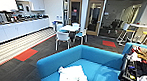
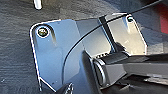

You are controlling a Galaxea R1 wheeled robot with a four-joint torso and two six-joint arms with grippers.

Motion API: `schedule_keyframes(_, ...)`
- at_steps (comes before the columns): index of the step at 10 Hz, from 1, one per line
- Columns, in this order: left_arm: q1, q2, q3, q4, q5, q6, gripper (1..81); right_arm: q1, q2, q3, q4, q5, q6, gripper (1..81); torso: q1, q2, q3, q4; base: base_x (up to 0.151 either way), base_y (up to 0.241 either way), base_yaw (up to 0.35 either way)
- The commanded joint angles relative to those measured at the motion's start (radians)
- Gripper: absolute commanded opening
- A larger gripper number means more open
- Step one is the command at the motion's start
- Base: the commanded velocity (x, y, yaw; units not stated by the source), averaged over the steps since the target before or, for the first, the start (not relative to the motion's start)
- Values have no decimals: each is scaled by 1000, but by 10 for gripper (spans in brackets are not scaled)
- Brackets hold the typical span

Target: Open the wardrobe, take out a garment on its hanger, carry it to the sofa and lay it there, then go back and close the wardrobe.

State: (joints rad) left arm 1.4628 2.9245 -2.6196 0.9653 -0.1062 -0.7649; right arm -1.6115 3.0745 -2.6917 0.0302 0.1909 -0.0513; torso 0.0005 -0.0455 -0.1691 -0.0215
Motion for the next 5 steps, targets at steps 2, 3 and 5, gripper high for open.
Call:
schedule_keyframes(2,-40,0,-7,12,37,-1,811,21,9,7,0,-54,-1,811,0,0,0,0,0,0,284)
schedule_keyframes(3,-40,-2,-7,12,37,-1,811,21,9,6,0,-54,-2,811,0,0,0,0,0,0,293)
schedule_keyframes(5,-38,0,-7,12,37,-1,811,20,9,6,0,-53,-2,811,0,0,0,0,0,0,300)
